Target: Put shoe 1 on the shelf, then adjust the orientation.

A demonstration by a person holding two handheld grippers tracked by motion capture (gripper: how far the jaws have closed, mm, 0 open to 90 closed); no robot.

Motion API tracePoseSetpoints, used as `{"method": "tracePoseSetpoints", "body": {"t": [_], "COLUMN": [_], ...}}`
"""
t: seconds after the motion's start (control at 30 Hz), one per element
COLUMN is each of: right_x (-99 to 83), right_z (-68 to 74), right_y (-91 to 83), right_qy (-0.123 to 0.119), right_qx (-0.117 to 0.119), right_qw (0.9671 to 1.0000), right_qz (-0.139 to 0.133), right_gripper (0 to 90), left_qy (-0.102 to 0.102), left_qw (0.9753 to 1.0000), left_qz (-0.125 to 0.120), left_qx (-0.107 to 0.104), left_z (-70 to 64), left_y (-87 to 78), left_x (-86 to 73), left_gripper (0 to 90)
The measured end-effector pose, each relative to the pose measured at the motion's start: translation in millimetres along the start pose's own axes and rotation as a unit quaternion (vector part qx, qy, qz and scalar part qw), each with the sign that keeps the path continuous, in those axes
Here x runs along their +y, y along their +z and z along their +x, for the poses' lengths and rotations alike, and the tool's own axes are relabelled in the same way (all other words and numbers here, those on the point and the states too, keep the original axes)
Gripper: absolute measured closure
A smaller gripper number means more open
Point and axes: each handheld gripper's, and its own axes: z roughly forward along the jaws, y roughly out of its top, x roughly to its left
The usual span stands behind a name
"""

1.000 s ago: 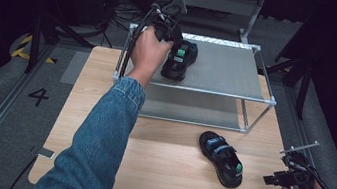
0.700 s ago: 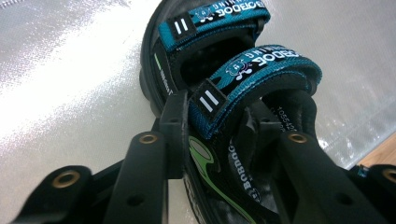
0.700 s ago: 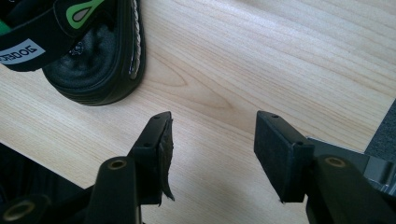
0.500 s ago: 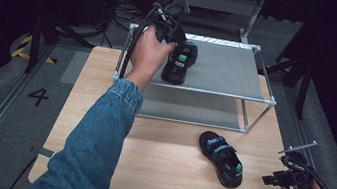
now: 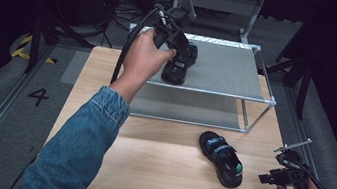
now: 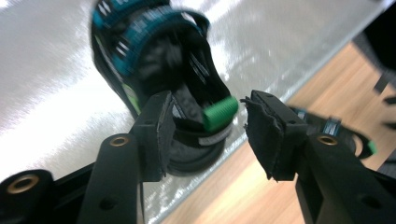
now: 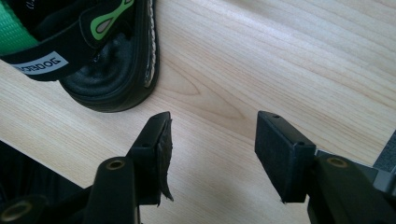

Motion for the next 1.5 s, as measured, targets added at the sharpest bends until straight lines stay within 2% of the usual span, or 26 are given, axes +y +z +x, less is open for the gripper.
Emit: {"method": "tracePoseSetpoints", "body": {"t": [0.1,0.13,0.23,0.27,0.3,0.37,0.47,0.5,0.67,0.87,0.97,1.07,1.1,1.13,1.2,1.33,1.47,1.5], "right_x": [1.2,1.4,1.3,1.2,1.2,1.4,1.6,1.6,1.5,1.9,2.4,3.3,3.6,4.0,5.4,10.0,16.3,17.7], "right_z": [0.9,0.7,0.4,0.1,0.0,-0.1,-0.6,-0.6,-1.2,-1.7,-2.8,-1.8,-1.2,-0.8,0.4,3.5,7.0,7.4], "right_y": [0.4,0.9,1.4,1.8,2.2,2.8,4.0,4.3,4.1,5.4,5.2,5.2,4.7,3.7,2.1,-0.9,-6.0,-7.5], "right_qy": [-0.001,-0.002,-0.003,-0.003,-0.003,-0.004,-0.003,-0.003,-0.002,-0.002,-0.002,-0.005,-0.005,-0.007,-0.007,-0.017,-0.026,-0.025], "right_qx": [0.001,0.002,0.002,0.003,0.003,0.005,0.004,0.004,0.003,0.005,0.004,0.004,0.004,0.005,0.002,0.003,0.003,0.003], "right_qw": [1.0000,1.0000,1.0000,1.0000,1.0000,1.0000,1.0000,1.0000,1.0000,1.0000,1.0000,1.0000,1.0000,1.0000,1.0000,0.9999,0.9996,0.9996], "right_qz": [0.001,0.002,0.002,0.002,0.003,0.004,0.005,0.005,0.004,0.006,0.006,0.006,0.006,0.005,0.001,-0.003,-0.010,-0.012], "right_gripper": [46.5,46.5,46.5,46.1,46.0,46.0,46.0,46.0,45.9,45.7,45.6,45.6,45.6,45.5,45.6,45.6,45.7,45.7], "left_qy": [0.004,0.009,0.008,0.009,0.013,0.021,0.026,0.023,0.022,0.032,0.034,0.035,0.042,0.040,0.049,0.059,0.057,0.057], "left_qw": [1.0000,0.9999,0.9999,0.9999,0.9998,0.9996,0.9995,0.9996,0.9992,0.9991,0.9991,0.9990,0.9986,0.9986,0.9982,0.9978,0.9979,0.9979], "left_qz": [0.008,0.004,-0.005,-0.009,-0.011,-0.014,-0.017,-0.018,-0.030,-0.019,-0.016,-0.020,-0.026,-0.032,-0.033,-0.030,-0.029,-0.029], "left_qx": [0.004,0.012,0.011,0.011,0.007,0.014,0.010,0.002,-0.011,-0.020,-0.021,-0.017,-0.018,-0.015,-0.015,-0.009,-0.004,-0.004], "left_z": [-2.3,-2.6,-3.5,-3.6,-3.6,-5.3,-6.7,-7.5,-10.3,-18.6,-20.3,-21.6,-21.7,-23.3,-25.0,-27.5,-29.5,-29.5], "left_y": [5.6,6.6,5.8,5.4,4.6,4.1,5.3,5.5,6.0,13.2,13.3,8.1,5.1,1.1,-4.9,-18.4,-31.1,-31.1], "left_x": [0.3,0.4,1.6,1.9,2.6,3.9,5.1,5.5,11.8,16.3,14.5,10.8,8.5,4.8,-1.3,-20.1,-46.3,-46.3], "left_gripper": [54.3,58.1,64.0,68.5,71.5,73.9,75.7,80.8,81.7,81.0,77.7,66.9,62.9,58.9,55.4,51.1,45.8,44.3]}}
